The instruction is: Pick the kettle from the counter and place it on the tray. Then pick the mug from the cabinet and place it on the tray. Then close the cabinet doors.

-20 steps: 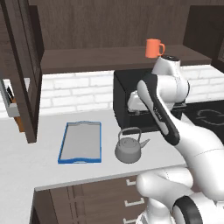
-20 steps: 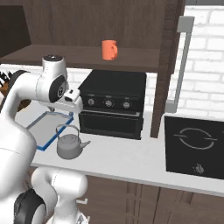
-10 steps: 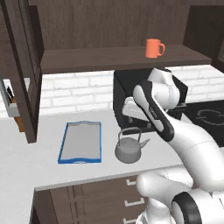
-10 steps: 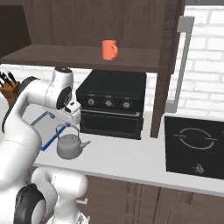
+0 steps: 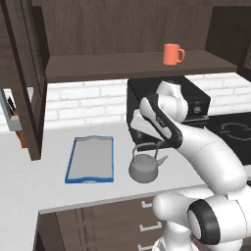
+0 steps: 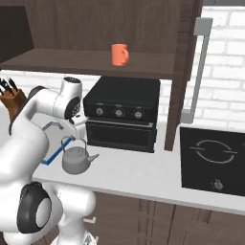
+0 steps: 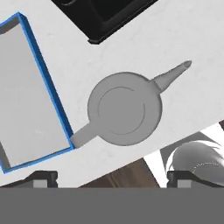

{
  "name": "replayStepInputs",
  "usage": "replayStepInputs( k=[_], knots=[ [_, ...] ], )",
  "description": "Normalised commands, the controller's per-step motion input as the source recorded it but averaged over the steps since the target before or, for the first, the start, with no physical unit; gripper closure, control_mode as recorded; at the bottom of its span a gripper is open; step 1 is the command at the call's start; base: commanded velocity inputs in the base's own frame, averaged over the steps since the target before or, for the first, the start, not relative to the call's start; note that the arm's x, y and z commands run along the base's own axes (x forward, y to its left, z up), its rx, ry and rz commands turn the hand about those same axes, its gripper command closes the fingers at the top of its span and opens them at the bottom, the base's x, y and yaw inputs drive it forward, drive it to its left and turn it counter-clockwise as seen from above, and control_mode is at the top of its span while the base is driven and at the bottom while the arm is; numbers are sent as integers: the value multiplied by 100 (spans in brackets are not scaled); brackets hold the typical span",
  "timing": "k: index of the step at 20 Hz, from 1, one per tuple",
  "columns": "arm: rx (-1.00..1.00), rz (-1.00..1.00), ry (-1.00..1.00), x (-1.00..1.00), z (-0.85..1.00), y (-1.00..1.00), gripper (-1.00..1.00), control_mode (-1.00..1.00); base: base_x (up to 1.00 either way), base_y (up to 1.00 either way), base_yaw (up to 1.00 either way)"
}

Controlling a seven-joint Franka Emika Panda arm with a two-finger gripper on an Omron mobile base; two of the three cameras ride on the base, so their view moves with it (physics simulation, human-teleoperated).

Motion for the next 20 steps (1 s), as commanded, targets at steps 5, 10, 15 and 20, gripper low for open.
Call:
replayStepInputs(
  k=[5, 10, 15, 20],
  knots=[
    [0, -20, 7, 35, -15, 9, -100, -100, 0, 0, 0],
    [-1, -20, 7, 25, -22, 10, -100, -100, 0, 0, 0],
    [-6, -18, 7, 15, -28, 4, -100, -100, 0, 0, 0],
    [-8, -15, 11, 19, -26, 0, -100, -100, 0, 0, 0]
  ],
)
